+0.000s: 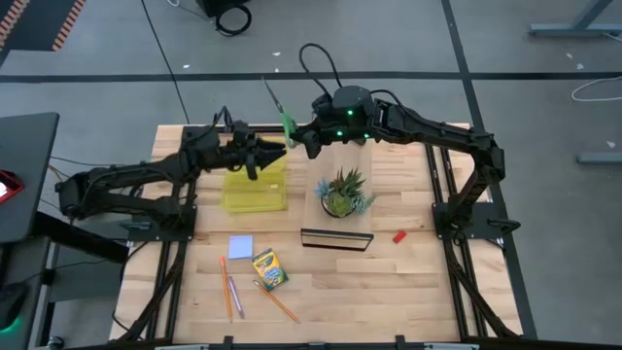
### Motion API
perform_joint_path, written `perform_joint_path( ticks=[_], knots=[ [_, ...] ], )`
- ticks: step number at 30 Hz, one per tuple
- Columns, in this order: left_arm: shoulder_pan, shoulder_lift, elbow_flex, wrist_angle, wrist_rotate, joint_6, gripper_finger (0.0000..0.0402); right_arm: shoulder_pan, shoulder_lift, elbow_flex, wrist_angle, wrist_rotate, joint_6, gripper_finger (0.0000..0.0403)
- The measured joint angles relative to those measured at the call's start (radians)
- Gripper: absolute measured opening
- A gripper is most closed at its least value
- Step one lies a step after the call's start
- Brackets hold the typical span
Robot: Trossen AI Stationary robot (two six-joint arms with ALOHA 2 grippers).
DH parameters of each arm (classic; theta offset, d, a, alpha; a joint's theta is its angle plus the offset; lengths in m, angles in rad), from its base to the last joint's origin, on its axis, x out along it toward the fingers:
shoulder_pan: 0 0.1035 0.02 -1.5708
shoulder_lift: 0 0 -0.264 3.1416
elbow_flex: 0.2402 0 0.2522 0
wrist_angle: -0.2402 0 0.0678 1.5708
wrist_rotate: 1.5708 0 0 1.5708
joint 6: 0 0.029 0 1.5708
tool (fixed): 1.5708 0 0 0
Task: Pack school essentials
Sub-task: Put the green scissors into the yellow supply box
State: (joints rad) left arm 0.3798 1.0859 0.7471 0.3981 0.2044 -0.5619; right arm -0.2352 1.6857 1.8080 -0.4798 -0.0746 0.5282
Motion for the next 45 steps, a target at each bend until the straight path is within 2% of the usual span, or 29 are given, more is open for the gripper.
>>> perform_joint_path(
  ticks=[9,17,22,26,30,38,41,45],
  knots=[
    [0.048,0.13,0.169,-0.013,0.12,0.046,0.0163,-0.002,-0.02,0.001,0.0,-0.007,-0.061,0.0097],
    [0.067,0.131,0.174,-0.007,0.136,0.051,0.0163,-0.042,-0.126,0.001,-0.003,0.025,-0.106,0.0097],
    [0.07,0.131,0.173,0.037,0.14,0.072,0.0163,-0.041,-0.134,-0.001,-0.049,0.023,-0.111,0.0097],
    [0.09,0.131,0.173,0.087,0.139,0.024,0.0168,-0.02,-0.132,-0.001,-0.055,0.022,-0.129,0.0097],
    [0.101,0.118,0.172,0.143,0.14,0.023,0.0202,0.003,-0.13,-0.001,-0.058,0.031,-0.155,0.0097],
    [0.094,0.121,0.173,0.263,0.156,0.024,0.0311,0.011,-0.124,-0.001,-0.052,0.052,-0.19,0.0097],
    [0.091,0.127,0.172,0.273,0.156,0.023,0.0331,0.016,-0.119,-0.002,-0.051,0.052,-0.203,0.0097],
    [0.091,0.124,0.172,0.297,0.154,0.017,0.0335,0.025,-0.121,-0.002,-0.026,0.052,-0.213,0.0097]
  ],
)
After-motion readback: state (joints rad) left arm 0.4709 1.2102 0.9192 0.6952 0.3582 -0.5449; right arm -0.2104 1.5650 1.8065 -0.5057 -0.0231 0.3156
